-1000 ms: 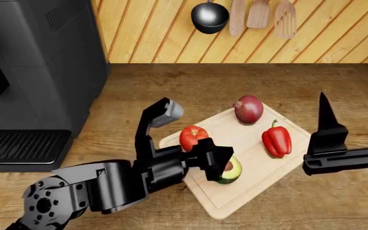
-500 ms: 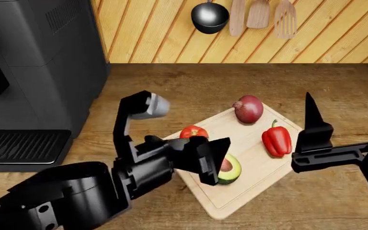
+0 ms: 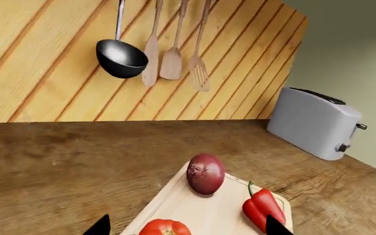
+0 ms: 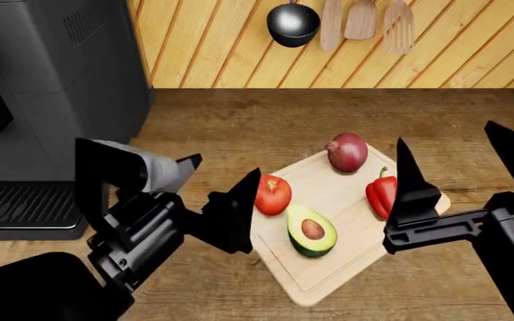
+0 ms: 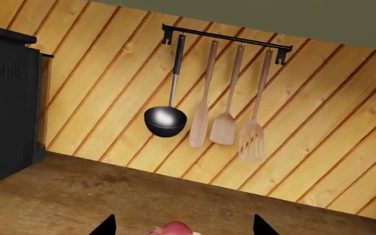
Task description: Place the avocado, onion, tomato and bell pepper on the cutting board.
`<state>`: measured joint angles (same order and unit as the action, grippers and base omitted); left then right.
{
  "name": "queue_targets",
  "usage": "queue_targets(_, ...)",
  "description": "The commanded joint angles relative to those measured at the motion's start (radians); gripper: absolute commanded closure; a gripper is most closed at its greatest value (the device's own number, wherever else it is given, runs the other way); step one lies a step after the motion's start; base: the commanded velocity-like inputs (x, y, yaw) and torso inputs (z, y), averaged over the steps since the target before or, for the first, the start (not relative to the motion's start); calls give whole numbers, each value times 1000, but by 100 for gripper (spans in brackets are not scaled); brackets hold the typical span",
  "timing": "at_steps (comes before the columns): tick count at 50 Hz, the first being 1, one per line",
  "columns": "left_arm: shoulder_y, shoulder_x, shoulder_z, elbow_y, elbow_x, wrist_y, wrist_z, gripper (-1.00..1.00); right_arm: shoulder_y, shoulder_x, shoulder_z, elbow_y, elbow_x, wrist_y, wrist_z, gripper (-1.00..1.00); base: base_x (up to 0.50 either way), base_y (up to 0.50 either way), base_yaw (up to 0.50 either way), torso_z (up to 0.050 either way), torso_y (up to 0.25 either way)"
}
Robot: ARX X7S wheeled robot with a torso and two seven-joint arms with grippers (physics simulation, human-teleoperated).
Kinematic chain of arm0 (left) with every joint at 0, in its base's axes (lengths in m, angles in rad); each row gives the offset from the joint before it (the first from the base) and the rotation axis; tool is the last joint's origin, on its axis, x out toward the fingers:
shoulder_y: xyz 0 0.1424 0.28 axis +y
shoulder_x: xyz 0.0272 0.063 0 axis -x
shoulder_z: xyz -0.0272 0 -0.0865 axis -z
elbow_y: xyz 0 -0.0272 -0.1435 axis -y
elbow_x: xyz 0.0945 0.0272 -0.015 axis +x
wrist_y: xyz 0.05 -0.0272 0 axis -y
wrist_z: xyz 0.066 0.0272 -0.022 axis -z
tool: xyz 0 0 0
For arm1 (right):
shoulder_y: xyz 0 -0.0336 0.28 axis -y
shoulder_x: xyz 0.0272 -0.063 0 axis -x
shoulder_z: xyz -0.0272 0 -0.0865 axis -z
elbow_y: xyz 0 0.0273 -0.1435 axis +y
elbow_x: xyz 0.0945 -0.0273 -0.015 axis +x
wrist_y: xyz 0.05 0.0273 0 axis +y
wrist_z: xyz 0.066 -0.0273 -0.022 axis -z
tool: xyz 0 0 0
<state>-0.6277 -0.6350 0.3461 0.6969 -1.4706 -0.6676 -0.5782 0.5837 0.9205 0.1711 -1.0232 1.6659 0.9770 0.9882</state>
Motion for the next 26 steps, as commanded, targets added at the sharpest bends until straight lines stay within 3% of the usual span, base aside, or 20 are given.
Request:
queue_targets(1,100,-103,-71,129,169,54,60,-100,-21,-44,16,-23,-10,16,-27,-100,0,0,0,0,0)
queue_targets(12,224,-190,-128,206,250,111,123,-100,51,-161,129,-23,220,229,108,-100,0,0,0,0,0)
queue_targets(18,309,-232,-172,232,228,155,135,-100,74,-252,216,-22,440,391,279,-100,0,0,0,0,0)
queue_targets(26,430,-258,-214,257,279,205,154,-100,84,-331,253,-22,664,481,505,-100,0,0,0,0,0)
